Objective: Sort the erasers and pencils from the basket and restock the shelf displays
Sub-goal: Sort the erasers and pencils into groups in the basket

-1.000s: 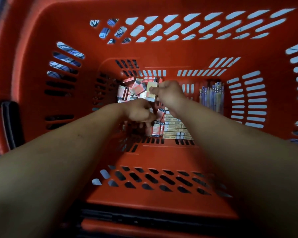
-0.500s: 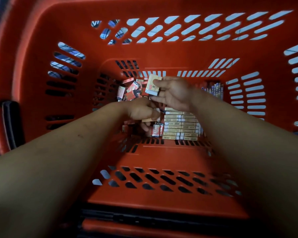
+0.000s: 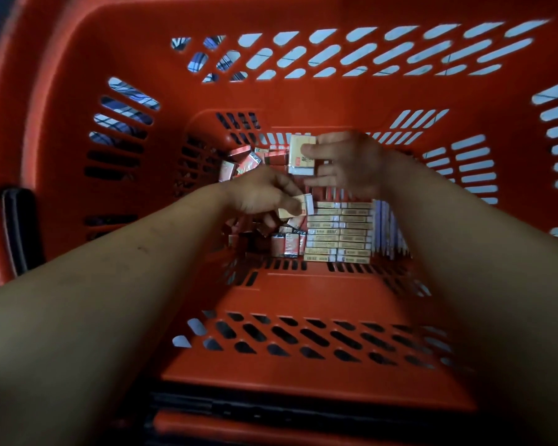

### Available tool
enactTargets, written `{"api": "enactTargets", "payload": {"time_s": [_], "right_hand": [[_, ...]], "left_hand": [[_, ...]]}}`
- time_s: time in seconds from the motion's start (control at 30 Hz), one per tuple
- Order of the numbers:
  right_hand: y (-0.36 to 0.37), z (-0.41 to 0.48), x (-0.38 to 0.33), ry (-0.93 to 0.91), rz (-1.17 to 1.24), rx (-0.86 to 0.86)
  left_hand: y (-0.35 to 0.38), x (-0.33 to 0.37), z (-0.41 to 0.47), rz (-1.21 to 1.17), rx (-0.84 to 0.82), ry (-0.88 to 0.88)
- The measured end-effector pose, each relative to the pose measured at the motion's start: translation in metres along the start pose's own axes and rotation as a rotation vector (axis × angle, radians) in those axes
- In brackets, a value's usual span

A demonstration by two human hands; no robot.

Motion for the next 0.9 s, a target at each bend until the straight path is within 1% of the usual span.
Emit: {"api": "enactTargets", "payload": {"time_s": [0.07, 0.1, 0.13, 0.23, 0.33, 0.37, 0.43, 0.5, 0.53, 0.6, 0.7, 0.8, 0.9], "right_hand": [[-0.015, -0.005, 0.002, 0.029, 0.084, -0.026], [-0.021, -0.007, 0.001, 0.015, 0.062, -0.046], [-0.028, -0.007, -0.002, -0.008, -0.034, -0.056], [-0.052, -0.008, -0.004, 0.038, -0.315, 0.048], [-0.056, -0.008, -0.003, 0.109, -0.627, -0.017], [-0.058, -0.008, -0.003, 0.121, -0.719, -0.031], [-0.063, -0.006, -0.004, 0.119, -0.830, -0.024], [-0.066, -0.006, -0.007, 0.100, -0.906, -0.030], [-0.068, -0.008, -0.008, 0.097, -0.934, -0.027], [-0.072, -0.009, -0.007, 0.114, -0.981, -0.035], [-0.075, -0.011, -0.002, 0.169, -1.056, -0.089], [-0.074, -0.011, 0.009, 0.224, -1.098, -0.148], [-0.072, -0.010, 0.017, 0.277, -1.122, -0.190]], "left_hand": [[-0.001, 0.002, 0.002, 0.000, 0.019, 0.015], [-0.001, 0.003, 0.003, -0.008, 0.026, 0.029], [0.001, 0.006, 0.003, -0.025, 0.033, 0.047], [0.004, 0.020, 0.001, -0.064, 0.076, 0.104], [0.000, 0.037, -0.002, -0.049, 0.192, 0.185], [-0.002, 0.044, -0.005, -0.004, 0.262, 0.226], [-0.003, 0.058, -0.016, 0.134, 0.408, 0.329], [0.004, 0.068, -0.023, 0.309, 0.497, 0.436], [0.009, 0.070, -0.023, 0.389, 0.511, 0.462], [0.014, 0.066, -0.014, 0.502, 0.525, 0.453], [0.018, 0.059, -0.003, 0.593, 0.538, 0.426], [0.023, 0.061, 0.000, 0.544, 0.522, 0.489], [0.027, 0.059, 0.000, 0.501, 0.474, 0.491]]}}
Point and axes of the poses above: each hand's wrist, its own z-axis towards the middle knuckle, its own y-axis out of the palm, x = y × z, the point moved 9 cm from there along z, towards the middle knuckle, and after that the axes turned 14 degrees about -y, right-handed, at the moved point
